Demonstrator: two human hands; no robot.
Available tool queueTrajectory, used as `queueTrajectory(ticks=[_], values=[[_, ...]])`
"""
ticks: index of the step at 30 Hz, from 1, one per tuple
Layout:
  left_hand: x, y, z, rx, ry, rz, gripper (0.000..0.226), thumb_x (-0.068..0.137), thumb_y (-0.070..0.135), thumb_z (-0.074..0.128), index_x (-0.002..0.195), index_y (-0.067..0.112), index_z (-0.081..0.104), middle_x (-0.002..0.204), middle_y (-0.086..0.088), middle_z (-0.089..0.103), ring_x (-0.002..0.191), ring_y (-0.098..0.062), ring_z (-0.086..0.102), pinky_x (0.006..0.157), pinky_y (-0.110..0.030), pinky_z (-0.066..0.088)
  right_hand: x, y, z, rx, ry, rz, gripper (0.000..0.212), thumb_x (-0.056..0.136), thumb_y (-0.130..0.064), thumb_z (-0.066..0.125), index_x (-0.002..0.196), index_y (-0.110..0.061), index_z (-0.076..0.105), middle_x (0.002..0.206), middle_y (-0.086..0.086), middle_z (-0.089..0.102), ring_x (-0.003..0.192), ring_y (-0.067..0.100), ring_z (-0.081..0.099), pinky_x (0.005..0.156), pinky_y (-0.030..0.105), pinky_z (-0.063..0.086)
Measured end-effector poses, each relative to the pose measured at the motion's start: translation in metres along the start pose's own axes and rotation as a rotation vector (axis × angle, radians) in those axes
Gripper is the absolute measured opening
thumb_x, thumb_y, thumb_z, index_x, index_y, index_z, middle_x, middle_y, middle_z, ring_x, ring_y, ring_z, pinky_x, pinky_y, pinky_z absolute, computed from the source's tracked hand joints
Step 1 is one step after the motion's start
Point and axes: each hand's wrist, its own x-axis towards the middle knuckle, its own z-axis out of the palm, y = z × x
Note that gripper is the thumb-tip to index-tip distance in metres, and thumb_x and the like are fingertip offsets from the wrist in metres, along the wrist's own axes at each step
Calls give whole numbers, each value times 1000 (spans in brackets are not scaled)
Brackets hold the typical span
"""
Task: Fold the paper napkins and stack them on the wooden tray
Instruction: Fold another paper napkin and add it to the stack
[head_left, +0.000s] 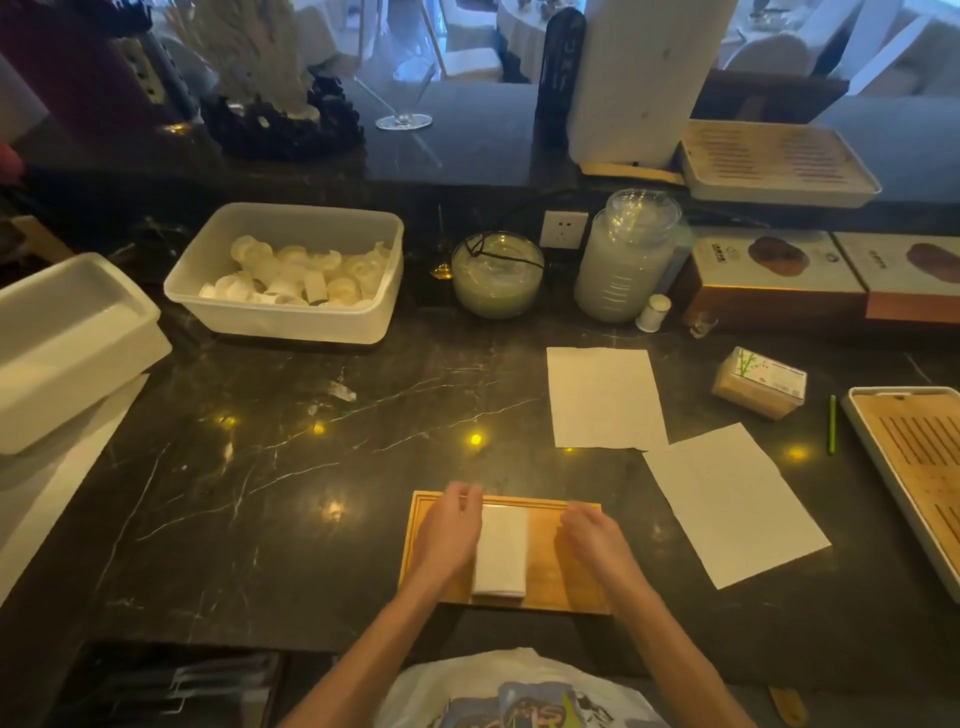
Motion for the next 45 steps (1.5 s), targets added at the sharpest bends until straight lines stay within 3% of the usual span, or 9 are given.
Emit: queueTrajectory(ticks=[6, 13, 22, 27, 32, 35, 37, 41, 45], values=[[66, 81, 23, 172, 85, 84, 34, 103, 38, 45, 94, 12, 65, 93, -9, 72, 86, -23, 67, 82, -38, 54, 61, -66, -74, -71, 210, -138, 16, 99, -26, 60, 95, -14, 70, 103, 11, 71, 90, 24, 68, 70, 28, 54], [124, 129, 92, 290, 65, 11, 32, 103, 33, 48, 108, 7, 65, 107, -11, 72, 98, -28, 68, 72, -33, 46, 144, -110, -128, -248, 416, -78, 21, 97, -21, 60, 106, -5, 71, 108, 14, 71, 101, 32, 66, 90, 48, 57], [179, 153, 136, 286, 154, -146, 39, 100, 38, 55, 125, 8, 54, 127, -12, 64, 116, -31, 63, 96, -43, 51, 215, -112, -145, -537, 474, 119, 28, 97, -33, 62, 85, -10, 72, 92, 12, 73, 83, 28, 70, 83, 46, 61], [194, 160, 148, 393, 127, -183, 39, 98, 27, 63, 129, 6, 55, 132, -16, 60, 121, -35, 60, 98, -45, 53, 233, -111, -139, -642, 487, 198, 32, 97, -33, 60, 113, -7, 69, 117, 15, 68, 108, 35, 63, 91, 50, 56], [197, 160, 140, 406, 133, -105, 18, 98, 11, 54, 114, 7, 61, 125, -17, 56, 118, -34, 50, 96, -40, 49, 228, -104, -136, -522, 471, -55, 16, 100, -27, 55, 104, -13, 63, 107, 9, 68, 100, 27, 62, 80, 36, 57], [191, 156, 121, 43, 117, 59, 2, 97, 7, 52, 99, 7, 52, 97, -12, 60, 93, -28, 56, 67, -32, 47, 204, -117, -138, -277, 330, -278, 7, 100, -31, 55, 101, -25, 53, 95, -8, 61, 93, 17, 63, 65, 18, 46], [180, 157, 102, -203, 62, 63, 21, 96, 13, 60, 111, 8, 47, 100, -10, 58, 90, -25, 57, 65, -28, 46, 181, -135, -137, -253, 233, -425, 6, 99, -32, 57, 102, -27, 54, 95, -13, 61, 92, 8, 62, 68, 17, 45], [144, 164, 70, -452, -187, -62, 73, 94, 42, 66, 150, 13, 30, 141, -10, 50, 129, -27, 52, 108, -39, 45, 118, -182, -128, -275, 38, -637, 9, 96, -28, 63, 99, -35, 58, 98, -19, 63, 93, -7, 60, 73, 14, 46], [100, 155, 46, -748, -527, -79, 59, 94, 47, 62, 141, 13, 51, 143, -14, 57, 134, -34, 52, 117, -55, 36, 48, -207, -130, -177, -72, -738, 13, 95, -26, 67, 101, -36, 60, 96, -26, 64, 93, -6, 63, 76, 16, 47]])
